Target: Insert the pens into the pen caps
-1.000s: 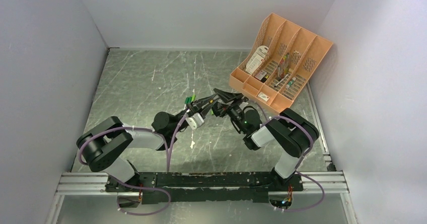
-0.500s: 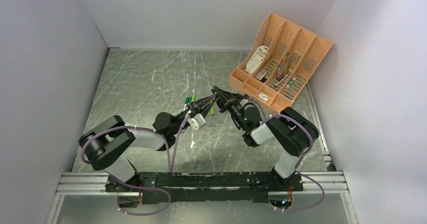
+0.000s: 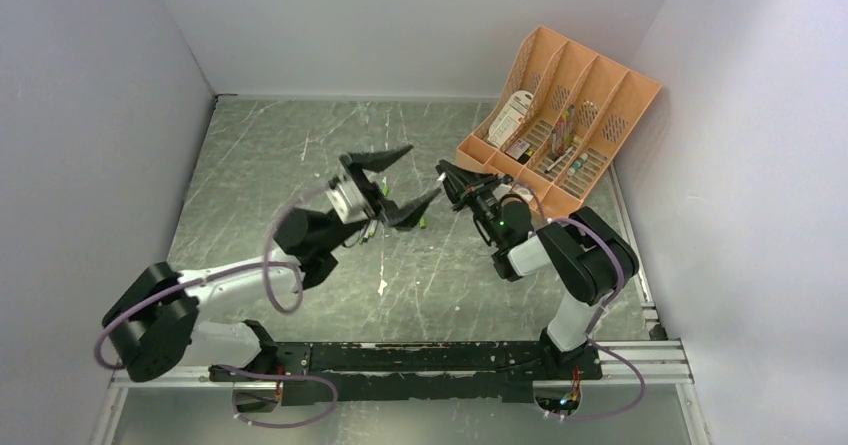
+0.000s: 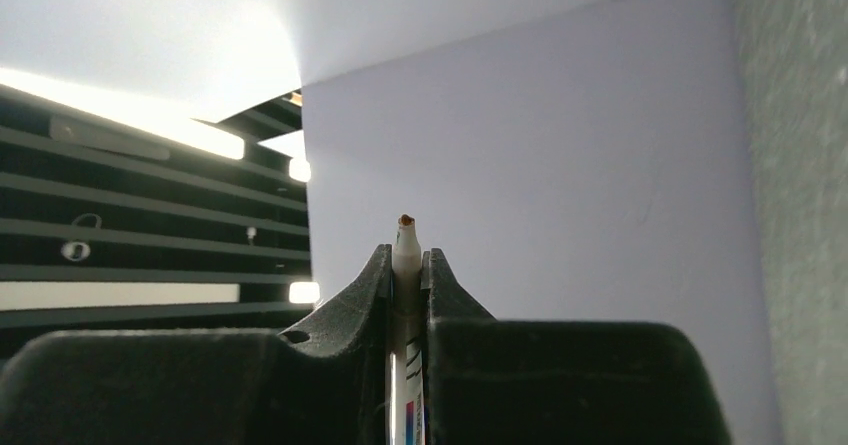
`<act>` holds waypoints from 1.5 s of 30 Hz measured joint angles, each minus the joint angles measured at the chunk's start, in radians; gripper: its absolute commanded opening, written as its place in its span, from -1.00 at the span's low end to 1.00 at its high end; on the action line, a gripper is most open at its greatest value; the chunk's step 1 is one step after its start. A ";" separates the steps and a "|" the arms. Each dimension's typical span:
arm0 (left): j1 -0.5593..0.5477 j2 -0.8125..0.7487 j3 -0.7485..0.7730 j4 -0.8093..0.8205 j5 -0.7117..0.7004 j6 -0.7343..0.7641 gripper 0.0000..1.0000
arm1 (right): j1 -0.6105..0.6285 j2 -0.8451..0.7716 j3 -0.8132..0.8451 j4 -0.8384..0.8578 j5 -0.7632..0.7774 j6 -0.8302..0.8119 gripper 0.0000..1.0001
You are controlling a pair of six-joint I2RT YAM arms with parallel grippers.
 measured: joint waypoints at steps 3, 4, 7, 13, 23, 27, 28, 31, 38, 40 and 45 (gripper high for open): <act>0.068 -0.064 0.083 -0.141 0.035 -0.227 0.44 | -0.071 0.019 0.030 0.000 -0.063 -0.069 -1.00; 0.116 -0.069 0.097 -0.168 0.051 -0.296 0.36 | -0.084 0.025 0.043 0.000 -0.082 -0.089 -1.00; 0.240 -0.035 0.141 -0.243 0.164 -0.538 0.32 | -0.101 0.034 0.084 0.000 -0.156 -0.176 -1.00; 0.375 0.272 0.157 -0.010 0.450 -1.116 0.24 | -0.107 0.008 0.091 0.002 -0.280 -0.412 -1.00; 0.353 0.380 0.158 0.051 0.632 -1.400 0.25 | -0.106 -0.285 0.124 -0.163 -0.352 -0.805 -1.00; 0.324 0.380 0.175 -0.006 0.642 -1.382 0.27 | -0.095 -0.335 0.176 -0.296 -0.354 -0.932 -1.00; 0.316 0.380 0.184 -0.032 0.642 -1.368 0.27 | -0.094 -0.338 0.182 -0.314 -0.354 -0.949 -1.00; 0.294 0.380 0.220 -0.117 0.641 -1.320 0.27 | -0.086 -0.340 0.191 -0.374 -0.356 -0.997 -1.00; 0.268 0.383 0.279 -0.247 0.637 -1.247 0.08 | -0.050 -0.344 0.204 -0.499 -0.355 -1.084 -1.00; 0.266 0.388 0.292 -0.270 0.636 -1.236 -0.17 | -0.042 -0.353 0.205 -0.518 -0.354 -1.099 -1.00; 0.254 0.404 0.304 -0.292 0.634 -1.210 -0.86 | -0.033 -0.371 0.205 -0.537 -0.357 -1.113 -1.00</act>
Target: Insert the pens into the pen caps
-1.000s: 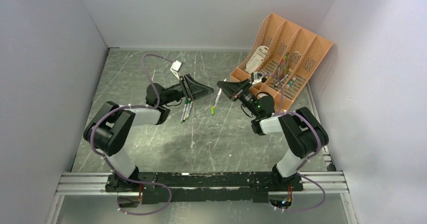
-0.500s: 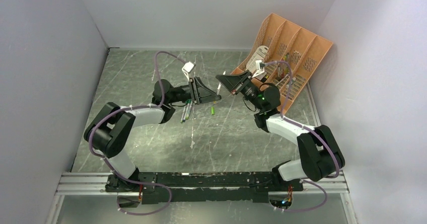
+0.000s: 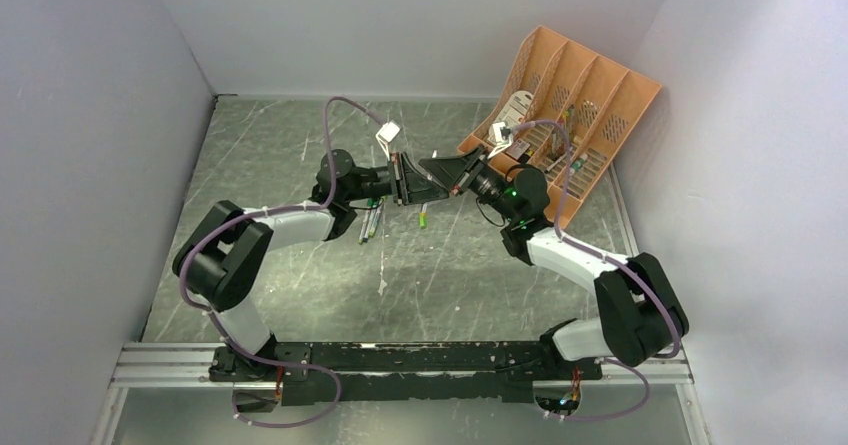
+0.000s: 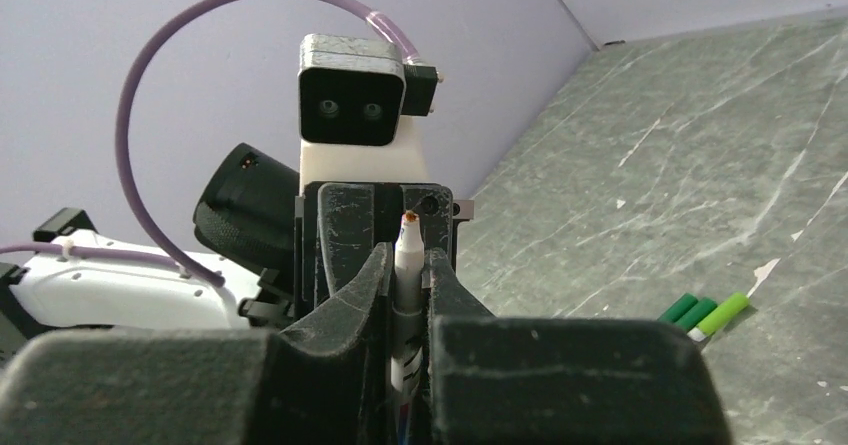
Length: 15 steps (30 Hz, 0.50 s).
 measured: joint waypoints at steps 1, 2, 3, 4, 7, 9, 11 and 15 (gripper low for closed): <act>-0.001 0.002 0.000 0.007 0.000 0.000 -0.86 | 0.000 -0.001 0.000 -0.009 0.002 0.009 -1.00; -0.002 0.006 0.000 0.020 0.000 -0.001 -0.86 | -0.001 -0.001 0.001 -0.012 0.002 0.015 -1.00; -0.003 0.013 0.000 0.035 0.000 -0.008 -0.86 | 0.000 -0.002 0.001 -0.016 0.003 0.015 -1.00; -0.003 0.019 0.000 0.050 0.002 -0.015 -0.86 | 0.000 -0.002 0.001 -0.017 0.003 0.016 -1.00; -0.003 0.028 -0.004 0.067 0.004 -0.024 -0.87 | 0.000 -0.002 0.001 -0.027 0.004 0.014 -0.51; -0.003 0.027 -0.006 0.056 0.002 -0.002 -0.86 | 0.000 -0.003 0.001 -0.035 0.006 0.005 -0.06; -0.005 0.007 -0.017 -0.016 -0.012 0.060 -0.86 | 0.000 -0.011 0.001 -0.041 0.014 -0.013 0.10; -0.009 -0.104 -0.058 -0.256 -0.126 0.281 -0.86 | 0.000 -0.099 0.001 -0.120 0.066 -0.097 0.14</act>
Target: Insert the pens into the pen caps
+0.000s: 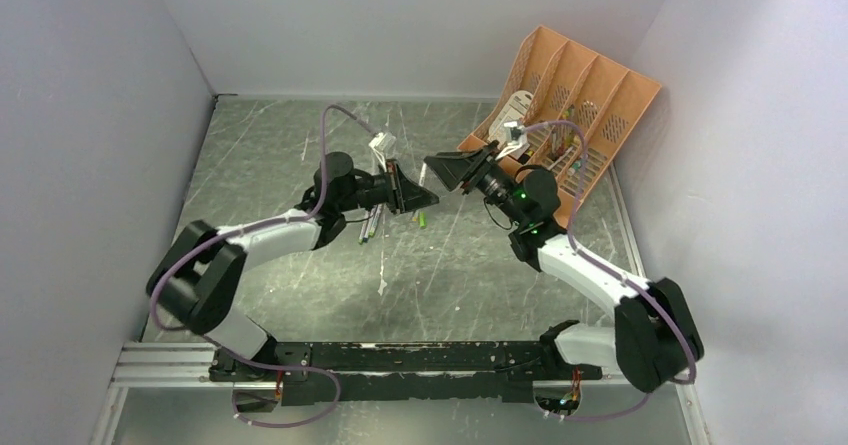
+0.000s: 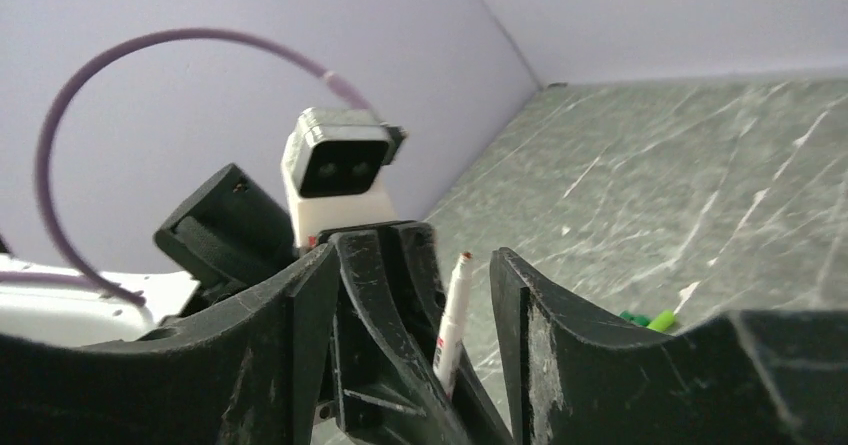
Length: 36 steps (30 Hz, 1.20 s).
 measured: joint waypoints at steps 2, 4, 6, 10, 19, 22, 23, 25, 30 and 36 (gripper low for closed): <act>-0.001 -0.082 -0.023 -0.117 -0.089 0.114 -0.86 | 0.000 -0.054 0.000 -0.056 0.032 -0.054 0.11; 0.000 -0.161 -0.049 -0.205 -0.179 0.196 -0.86 | 0.000 -0.101 0.001 -0.130 0.066 -0.117 -0.02; 0.001 -0.238 -0.076 -0.290 -0.281 0.266 -0.86 | 0.002 -0.119 0.016 -0.245 0.113 -0.188 -0.08; 0.005 -0.311 -0.102 -0.423 -0.447 0.353 -0.86 | 0.064 -0.024 0.117 -0.528 0.265 -0.301 -0.18; 0.007 -0.317 -0.123 -0.531 -0.556 0.395 -0.86 | 0.320 0.258 0.286 -0.935 0.521 -0.385 -1.00; 0.012 -0.321 -0.136 -0.533 -0.563 0.384 -0.86 | 0.327 0.321 0.291 -0.943 0.538 -0.377 -1.00; 0.013 -0.324 -0.140 -0.535 -0.563 0.377 -0.86 | 0.327 0.338 0.291 -0.943 0.543 -0.370 -1.00; 0.014 -0.332 -0.146 -0.536 -0.562 0.365 -0.86 | 0.325 0.369 0.291 -0.941 0.556 -0.358 -1.00; 0.014 -0.363 -0.167 -0.534 -0.561 0.338 -0.86 | 0.319 0.444 0.307 -0.932 0.571 -0.341 -1.00; 0.014 -0.378 -0.175 -0.536 -0.562 0.330 -0.87 | 0.307 0.509 0.330 -0.906 0.574 -0.337 -1.00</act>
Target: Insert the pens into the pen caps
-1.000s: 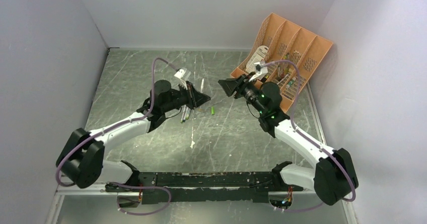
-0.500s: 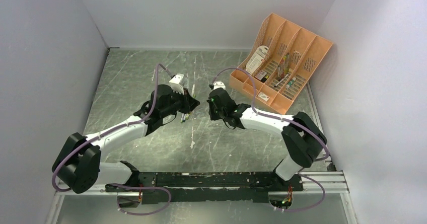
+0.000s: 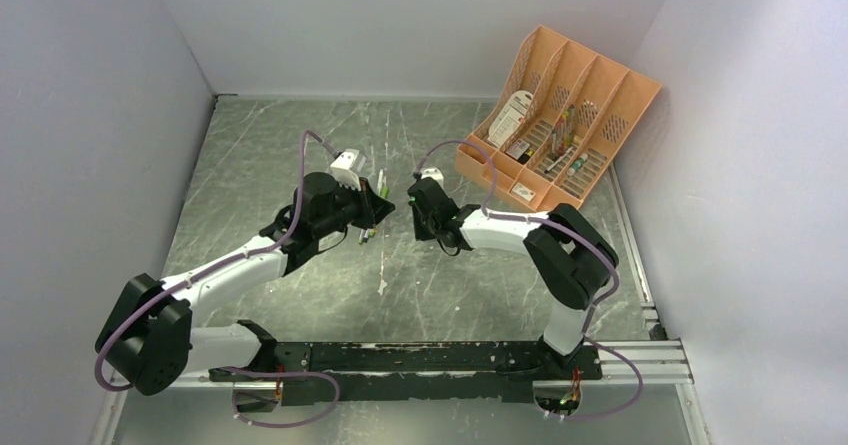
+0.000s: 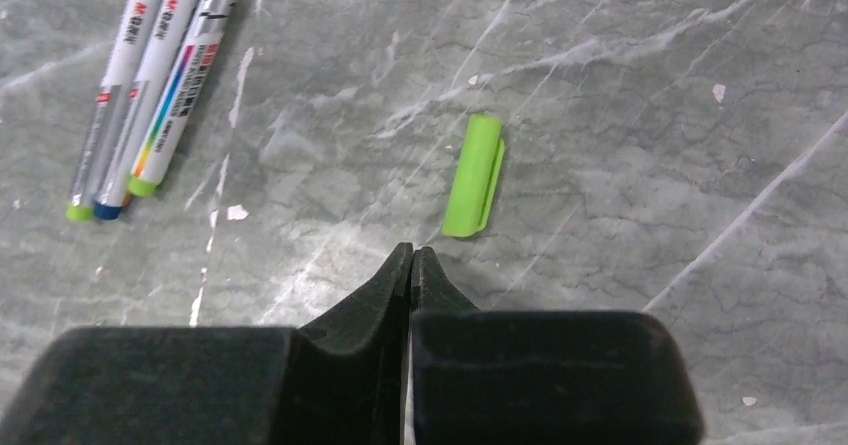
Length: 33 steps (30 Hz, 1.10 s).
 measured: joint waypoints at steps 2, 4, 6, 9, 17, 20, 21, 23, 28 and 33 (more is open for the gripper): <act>0.000 -0.001 0.000 0.000 0.000 0.000 -0.86 | -0.008 0.014 0.000 0.010 0.005 0.000 -1.00; 0.001 0.000 0.000 -0.004 0.002 0.000 -0.86 | -0.019 0.028 0.000 0.014 0.009 0.002 -1.00; 0.002 0.001 0.000 -0.006 0.005 0.000 -0.86 | -0.037 0.033 0.000 0.023 0.013 0.005 -1.00; 0.002 0.005 0.000 -0.006 0.007 0.000 -0.87 | -0.064 0.033 -0.002 0.037 0.027 0.003 -1.00; 0.002 0.023 0.000 -0.006 0.011 0.000 -0.86 | -0.126 0.055 -0.003 0.080 0.042 -0.019 -1.00; 0.002 0.026 0.000 -0.006 0.014 -0.003 -0.87 | -0.144 0.076 0.010 0.106 0.037 -0.028 -1.00; 0.002 0.027 0.000 -0.006 0.015 -0.003 -0.86 | -0.150 0.090 0.024 0.116 0.037 -0.032 -1.00; 0.002 0.027 0.000 -0.006 0.016 -0.003 -0.86 | -0.159 0.122 0.058 0.131 0.035 -0.040 -1.00; 0.002 0.035 0.000 -0.008 0.018 0.003 -0.86 | -0.177 0.190 0.133 0.163 0.025 -0.054 -1.00; 0.002 0.036 0.000 -0.020 0.017 0.010 -0.86 | -0.184 0.208 0.159 0.161 0.031 -0.053 -0.77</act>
